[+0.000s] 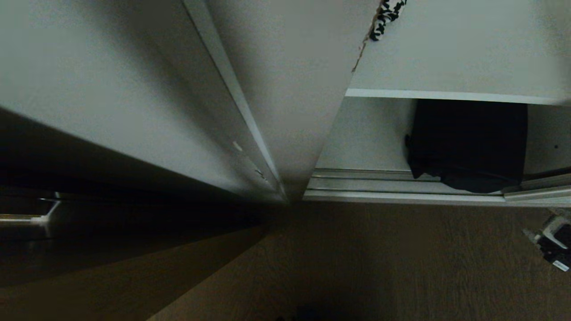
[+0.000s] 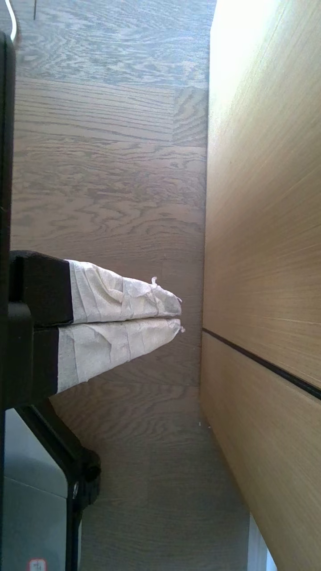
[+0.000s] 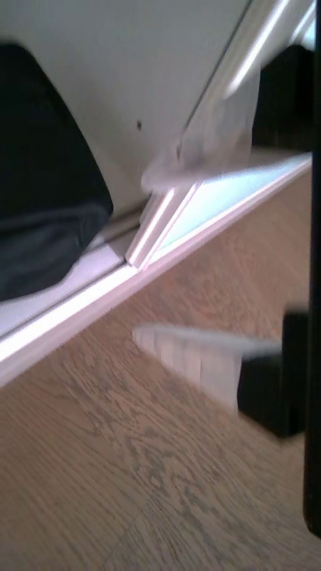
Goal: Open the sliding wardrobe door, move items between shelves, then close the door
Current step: Place the bag on the lower shelf, then close the door
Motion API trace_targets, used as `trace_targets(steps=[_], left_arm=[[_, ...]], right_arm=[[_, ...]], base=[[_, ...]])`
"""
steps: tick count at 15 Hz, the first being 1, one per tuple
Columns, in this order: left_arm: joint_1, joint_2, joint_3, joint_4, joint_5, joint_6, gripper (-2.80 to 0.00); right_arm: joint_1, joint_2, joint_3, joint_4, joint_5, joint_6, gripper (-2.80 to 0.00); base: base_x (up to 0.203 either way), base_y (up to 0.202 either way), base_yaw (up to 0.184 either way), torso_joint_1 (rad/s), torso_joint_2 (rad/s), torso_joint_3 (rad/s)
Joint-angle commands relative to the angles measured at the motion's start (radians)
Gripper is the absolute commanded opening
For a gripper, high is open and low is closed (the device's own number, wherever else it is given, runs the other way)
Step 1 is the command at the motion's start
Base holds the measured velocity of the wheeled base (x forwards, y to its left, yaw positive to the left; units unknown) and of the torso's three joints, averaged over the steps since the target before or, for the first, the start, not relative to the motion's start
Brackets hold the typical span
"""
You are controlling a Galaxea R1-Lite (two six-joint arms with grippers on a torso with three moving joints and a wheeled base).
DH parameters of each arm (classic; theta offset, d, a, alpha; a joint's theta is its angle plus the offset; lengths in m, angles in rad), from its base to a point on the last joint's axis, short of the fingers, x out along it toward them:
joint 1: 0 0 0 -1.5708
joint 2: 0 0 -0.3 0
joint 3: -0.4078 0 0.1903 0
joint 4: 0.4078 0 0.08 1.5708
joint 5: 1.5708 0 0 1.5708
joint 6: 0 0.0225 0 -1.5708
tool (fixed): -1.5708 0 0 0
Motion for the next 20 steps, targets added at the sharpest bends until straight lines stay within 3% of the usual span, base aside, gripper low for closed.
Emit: trace_targets(steps=[1,4,9,11,12,14,16,20], left_arm=[[0.0,0.0,0.0,0.0,0.0,0.0,-2.8],[0.0,0.0,0.0,0.0,0.0,0.0,-2.8],[0.0,0.0,0.0,0.0,0.0,0.0,-2.8],[0.0,0.0,0.0,0.0,0.0,0.0,-2.8],[0.0,0.0,0.0,0.0,0.0,0.0,-2.8],[0.0,0.0,0.0,0.0,0.0,0.0,-2.8],[0.0,0.0,0.0,0.0,0.0,0.0,-2.8],[0.0,0.0,0.0,0.0,0.0,0.0,-2.8]], right_arm=[[-0.013,-0.174,0.03,0.067,0.01,-0.007,-2.8],[-0.014,-0.375,0.018,0.315,0.013,-0.011,-2.8],[-0.004,-0.727,-0.17,1.059,0.001,-0.012,-2.8],[0.039,-0.843,-0.281,1.374,-0.014,0.006,-2.8],[0.08,-0.902,-0.331,1.505,-0.038,0.051,-2.8],[0.206,-0.977,-0.387,1.615,-0.092,0.209,-2.8],[0.327,-1.056,-0.396,1.637,-0.182,0.432,-2.8],[0.411,-1.25,-0.387,1.646,-0.411,0.796,-2.8]], base=[[0.0,0.0,0.0,0.0,0.0,0.0],[0.0,0.0,0.0,0.0,0.0,0.0],[0.0,0.0,0.0,0.0,0.0,0.0],[0.0,0.0,0.0,0.0,0.0,0.0],[0.0,0.0,0.0,0.0,0.0,0.0],[0.0,0.0,0.0,0.0,0.0,0.0],[0.0,0.0,0.0,0.0,0.0,0.0],[0.0,0.0,0.0,0.0,0.0,0.0]])
